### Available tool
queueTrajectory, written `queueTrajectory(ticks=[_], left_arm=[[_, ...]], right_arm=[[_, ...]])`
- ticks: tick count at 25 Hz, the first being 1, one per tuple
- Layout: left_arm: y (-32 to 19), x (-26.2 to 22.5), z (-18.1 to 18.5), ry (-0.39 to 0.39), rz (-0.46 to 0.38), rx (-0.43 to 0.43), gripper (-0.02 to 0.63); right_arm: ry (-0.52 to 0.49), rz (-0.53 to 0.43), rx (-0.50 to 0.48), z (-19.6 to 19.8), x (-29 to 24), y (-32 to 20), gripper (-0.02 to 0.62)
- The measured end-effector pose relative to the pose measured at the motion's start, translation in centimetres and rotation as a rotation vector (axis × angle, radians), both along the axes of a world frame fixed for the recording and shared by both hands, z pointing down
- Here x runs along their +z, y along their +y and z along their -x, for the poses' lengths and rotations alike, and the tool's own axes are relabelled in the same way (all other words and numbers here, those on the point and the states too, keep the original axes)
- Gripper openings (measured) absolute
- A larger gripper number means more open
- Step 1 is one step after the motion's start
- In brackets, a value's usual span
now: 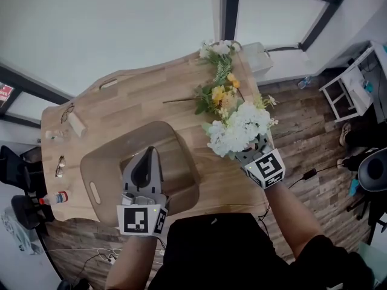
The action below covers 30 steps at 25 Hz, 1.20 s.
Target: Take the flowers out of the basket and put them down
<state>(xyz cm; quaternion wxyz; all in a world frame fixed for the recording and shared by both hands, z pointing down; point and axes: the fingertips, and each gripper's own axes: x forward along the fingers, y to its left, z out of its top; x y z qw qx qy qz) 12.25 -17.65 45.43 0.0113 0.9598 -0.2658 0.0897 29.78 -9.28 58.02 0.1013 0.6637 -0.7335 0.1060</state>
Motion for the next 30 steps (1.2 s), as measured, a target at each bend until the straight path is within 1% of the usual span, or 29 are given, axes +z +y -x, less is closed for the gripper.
queueTrajectory(ticks=[7,11,17,23,27,30], left_arm=[[-0.3,0.3,-0.1,-0.008,0.009,-0.017,0.0],[-0.1,-0.3,0.0,-0.009,-0.011,-0.015,0.0],[-0.3,-1.3,1.5,0.004,-0.031,-0.03,0.0],[0.1,-2.5,2.5,0.023,-0.038,-0.017,0.0],[0.5,-3.6,3.3,0.041,-0.045,0.001,0.0],[1.1,-3.8,3.8,0.047,-0.041,0.026,0.0]], right_arm=[[0.007,-0.025,-0.023,0.3,0.2,-0.4,0.27],[-0.004,-0.035,-0.026,0.3,0.2,-0.3,0.27],[-0.02,0.0,-0.015,0.3,1.0,0.1,0.282],[-0.018,0.027,0.039,0.4,0.7,1.8,0.284],[-0.047,0.043,0.122,0.3,0.2,3.5,0.284],[-0.05,0.037,0.168,0.8,-1.1,5.0,0.284]])
